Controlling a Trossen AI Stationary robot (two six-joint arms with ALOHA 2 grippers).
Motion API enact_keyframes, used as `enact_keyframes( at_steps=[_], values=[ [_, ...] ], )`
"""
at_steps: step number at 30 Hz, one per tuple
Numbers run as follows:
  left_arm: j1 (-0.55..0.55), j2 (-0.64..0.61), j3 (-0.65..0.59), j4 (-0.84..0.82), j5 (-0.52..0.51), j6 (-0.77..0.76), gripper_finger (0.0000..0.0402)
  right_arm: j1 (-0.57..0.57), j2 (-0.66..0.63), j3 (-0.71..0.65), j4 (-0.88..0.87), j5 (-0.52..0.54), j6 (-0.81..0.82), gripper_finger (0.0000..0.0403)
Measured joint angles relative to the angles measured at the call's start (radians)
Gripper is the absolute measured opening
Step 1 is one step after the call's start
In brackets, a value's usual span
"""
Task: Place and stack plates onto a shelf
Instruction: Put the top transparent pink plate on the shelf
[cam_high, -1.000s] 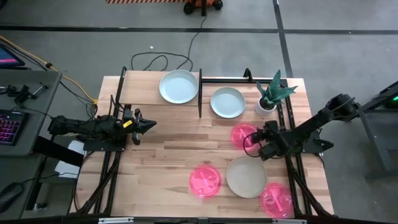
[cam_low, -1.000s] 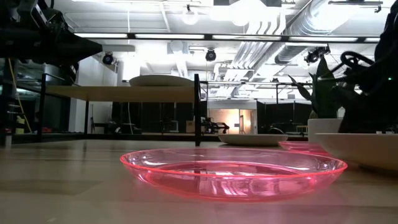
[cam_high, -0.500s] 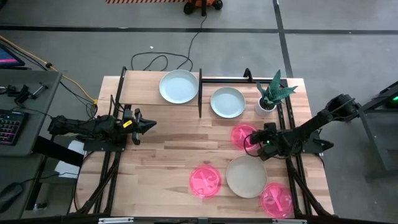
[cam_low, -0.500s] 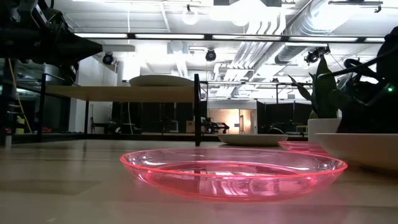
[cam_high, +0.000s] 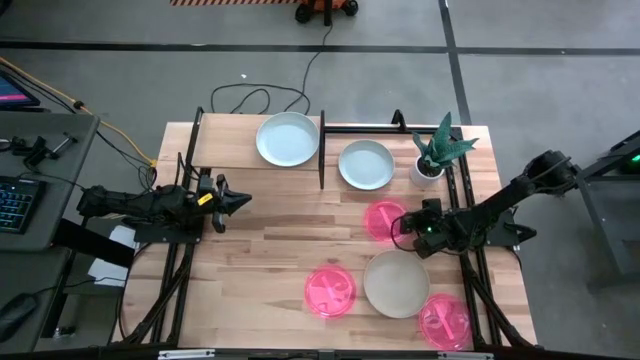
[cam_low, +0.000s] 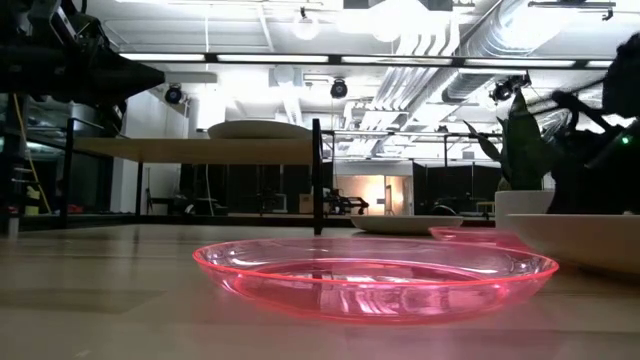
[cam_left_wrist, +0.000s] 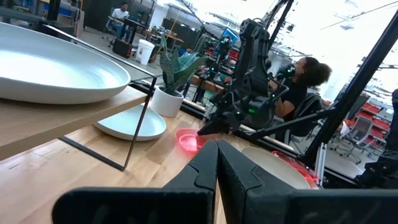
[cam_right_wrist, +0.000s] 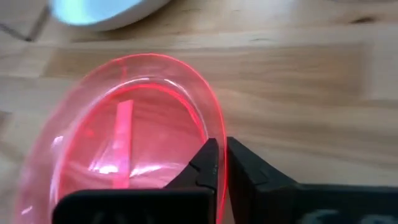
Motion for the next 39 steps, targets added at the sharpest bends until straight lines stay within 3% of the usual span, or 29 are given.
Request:
enact_keyframes(
  at_steps=[10, 14, 17, 23, 27, 34, 39],
  values=[
    [0.0, 0.0, 0.0, 0.0, 0.0, 0.0, 0.0001, 0.0, -0.207, 0.001, 0.155, 0.113, -0.253, 0.0],
    [0.0, 0.0, 0.0, 0.007, 0.0, 0.0, 0.0001, 0.0, -0.268, 0.001, 0.307, 0.144, -0.423, 0.0],
    [0.0, 0.0, 0.0, 0.103, 0.007, 0.001, 0.0001, -0.001, -0.279, 0.001, 0.469, 0.169, -0.569, 0.0],
    [-0.001, 0.0, 0.0, 0.386, 0.241, 0.027, 0.0001, -0.052, -0.241, 0.004, 0.969, 0.175, -0.984, 0.0],
    [-0.001, 0.0, 0.001, 0.502, 0.344, 0.027, 0.0001, -0.142, -0.182, 0.083, 1.062, 0.097, -1.162, 0.0],
    [0.0, 0.0, 0.001, 0.521, 0.348, 0.029, 0.0001, -0.358, 0.014, 0.355, 1.042, -0.146, -1.332, 0.0],
    [0.0, 0.0, 0.001, 0.562, 0.368, 0.032, 0.0001, -0.535, 0.19, 0.62, 0.915, -0.335, -1.385, 0.0]
  ],
)
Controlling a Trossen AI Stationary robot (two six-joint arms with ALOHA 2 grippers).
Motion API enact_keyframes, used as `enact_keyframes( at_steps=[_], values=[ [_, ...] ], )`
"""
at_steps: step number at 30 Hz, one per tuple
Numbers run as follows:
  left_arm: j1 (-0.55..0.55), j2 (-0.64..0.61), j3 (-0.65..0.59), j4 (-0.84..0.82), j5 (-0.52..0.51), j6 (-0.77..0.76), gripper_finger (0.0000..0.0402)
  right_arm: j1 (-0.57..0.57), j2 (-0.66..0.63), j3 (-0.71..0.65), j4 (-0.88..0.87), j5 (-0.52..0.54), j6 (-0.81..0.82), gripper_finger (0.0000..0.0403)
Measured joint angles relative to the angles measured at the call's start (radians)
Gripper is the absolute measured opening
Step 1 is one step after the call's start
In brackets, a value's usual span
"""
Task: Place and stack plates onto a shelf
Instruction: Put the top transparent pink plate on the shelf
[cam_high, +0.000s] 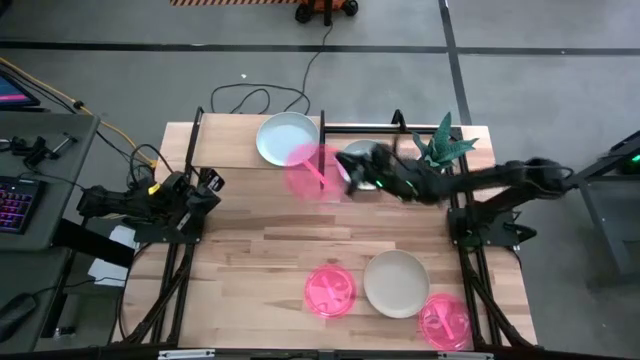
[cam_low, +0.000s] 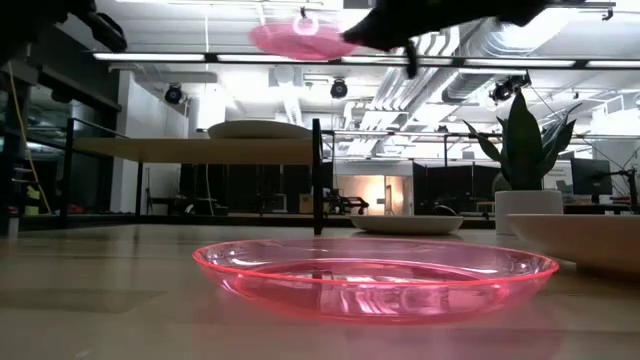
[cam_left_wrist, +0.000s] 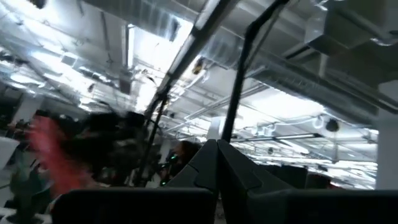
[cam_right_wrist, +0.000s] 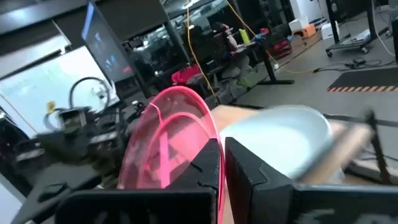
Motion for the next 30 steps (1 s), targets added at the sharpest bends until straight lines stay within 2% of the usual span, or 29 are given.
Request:
enact_keyframes(
  at_steps=[4, 9, 16, 21, 25, 30],
  values=[
    [0.0, 0.0, 0.0, 0.047, 0.086, 0.021, 0.0001, -0.12, 0.174, 0.237, -0.081, -0.151, -0.001, 0.0],
    [0.0, 0.0, 0.0, 0.06, 0.136, 0.021, 0.0001, -0.21, 0.411, 0.55, -0.191, -0.253, 0.002, 0.0],
    [0.0, 0.0, 0.0, 0.014, 0.143, 0.019, 0.0001, -0.259, 0.718, 0.965, -0.313, -0.269, 0.036, 0.0],
    [0.0, 0.0, 0.0, 0.003, 0.144, 0.003, 0.0001, -0.266, 0.904, 1.197, -0.356, -0.279, 0.094, 0.0],
    [0.0, 0.0, 0.0, 0.002, 0.144, 0.003, 0.0001, -0.265, 1.022, 1.337, -0.372, -0.28, 0.146, 0.0],
    [0.0, 0.0, 0.0, 0.0, 0.143, 0.013, 0.0001, -0.265, 1.123, 1.439, -0.377, -0.28, 0.195, 0.0]
  ],
)
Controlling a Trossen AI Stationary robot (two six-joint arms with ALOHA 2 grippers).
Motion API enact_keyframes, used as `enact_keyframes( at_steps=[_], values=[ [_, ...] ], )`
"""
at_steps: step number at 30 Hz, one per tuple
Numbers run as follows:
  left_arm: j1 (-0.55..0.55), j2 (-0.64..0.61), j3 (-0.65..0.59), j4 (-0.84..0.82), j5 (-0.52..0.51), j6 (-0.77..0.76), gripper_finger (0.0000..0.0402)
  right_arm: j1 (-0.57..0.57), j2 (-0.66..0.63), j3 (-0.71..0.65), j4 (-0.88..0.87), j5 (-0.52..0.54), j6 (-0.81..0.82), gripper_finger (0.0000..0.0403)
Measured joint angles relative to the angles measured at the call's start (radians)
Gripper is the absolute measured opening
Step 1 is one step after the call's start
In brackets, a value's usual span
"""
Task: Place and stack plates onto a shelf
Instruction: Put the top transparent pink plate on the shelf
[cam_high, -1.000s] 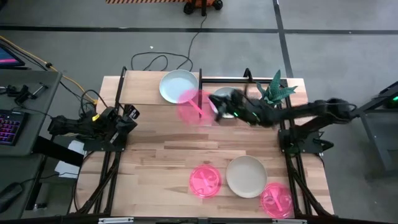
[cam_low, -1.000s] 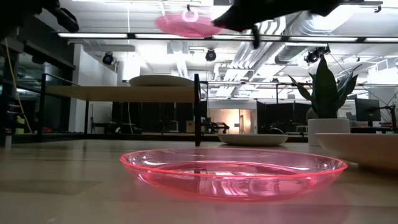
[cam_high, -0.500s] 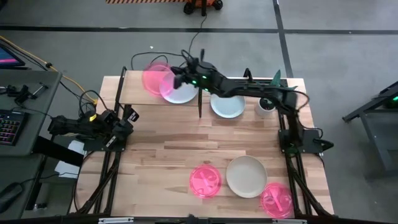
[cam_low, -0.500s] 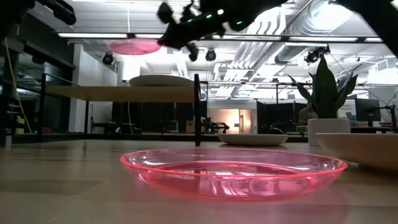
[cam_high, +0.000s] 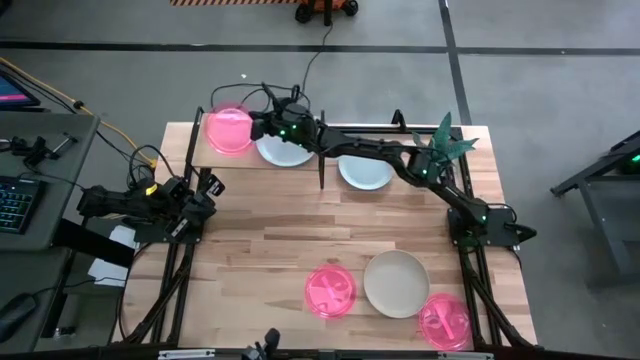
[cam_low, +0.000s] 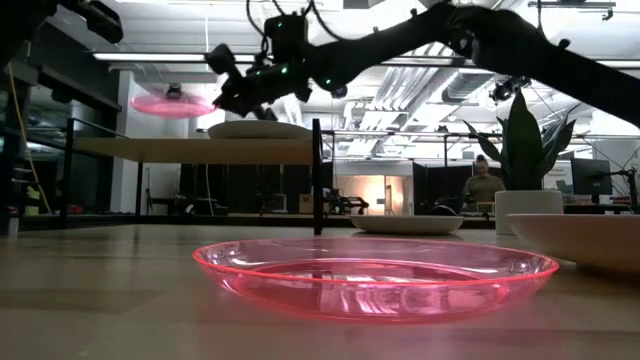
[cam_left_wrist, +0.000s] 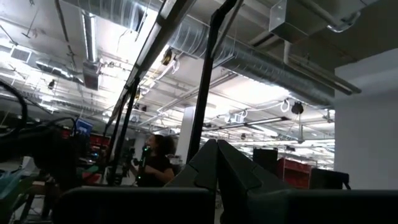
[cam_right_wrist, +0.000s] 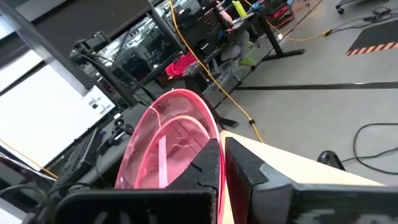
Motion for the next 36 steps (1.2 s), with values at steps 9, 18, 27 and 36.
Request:
enact_keyframes(
  at_steps=[9, 18, 27, 36],
  values=[
    [0.0, 0.0, 0.0, -0.001, -0.011, 0.016, 0.0001, -0.006, 0.04, 0.024, 0.001, 0.037, 0.097, 0.0],
    [0.001, 0.0, 0.0, -0.001, -0.034, 0.029, 0.0001, -0.006, 0.04, 0.023, -0.003, 0.018, 0.102, 0.0009],
    [0.001, 0.0, 0.0, -0.004, -0.042, 0.043, 0.0001, -0.006, 0.04, 0.023, -0.039, 0.006, 0.076, 0.0095],
    [0.0, 0.0, 0.0, -0.042, -0.042, 0.04, 0.0001, -0.027, 0.026, 0.044, -0.071, -0.222, -0.039, 0.0137]
  ],
)
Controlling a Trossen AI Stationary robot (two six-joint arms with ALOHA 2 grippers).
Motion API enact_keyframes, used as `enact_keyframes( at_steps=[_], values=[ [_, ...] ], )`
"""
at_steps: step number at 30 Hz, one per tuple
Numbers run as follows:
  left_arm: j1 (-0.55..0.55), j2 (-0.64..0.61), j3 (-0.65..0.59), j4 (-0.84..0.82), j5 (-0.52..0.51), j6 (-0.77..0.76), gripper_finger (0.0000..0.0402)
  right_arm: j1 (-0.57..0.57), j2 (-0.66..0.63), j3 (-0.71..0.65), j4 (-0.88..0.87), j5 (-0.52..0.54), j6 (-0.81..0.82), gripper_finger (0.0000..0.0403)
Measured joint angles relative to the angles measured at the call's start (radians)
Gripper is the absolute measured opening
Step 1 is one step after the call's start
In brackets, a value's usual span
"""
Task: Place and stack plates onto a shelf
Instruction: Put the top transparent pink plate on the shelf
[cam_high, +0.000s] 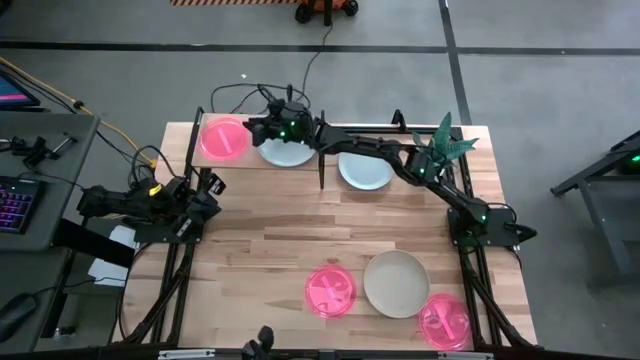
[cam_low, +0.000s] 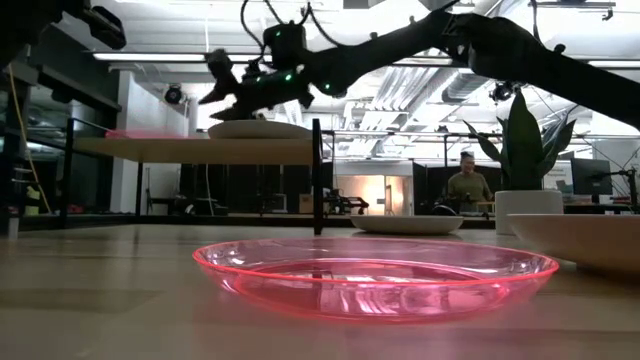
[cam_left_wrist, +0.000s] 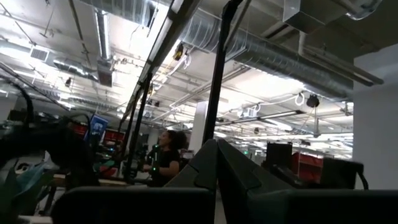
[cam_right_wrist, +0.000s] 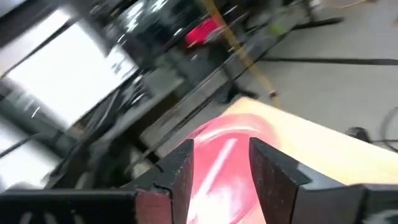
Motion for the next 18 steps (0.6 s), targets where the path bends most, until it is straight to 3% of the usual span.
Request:
enact_keyframes(
  at_steps=[3, 7, 13, 18],
  values=[
    [0.0, 0.0, 0.0, -0.012, 0.0, -0.003, 0.0001, -0.014, -0.052, 0.011, -0.08, -0.068, -0.053, 0.0138],
    [0.0, 0.0, 0.0, -0.03, -0.001, -0.003, 0.0001, -0.018, -0.164, 0.013, -0.323, -0.031, -0.235, 0.0138],
    [0.0, 0.0, 0.0, -0.061, -0.003, -0.003, 0.0001, 0.036, -0.354, 0.013, -0.798, 0.189, -0.484, 0.0138],
    [0.0, 0.0, 0.0, -0.08, -0.027, 0.005, 0.0001, 0.121, -0.48, -0.059, -1.12, 0.381, -0.521, 0.0138]
  ],
)
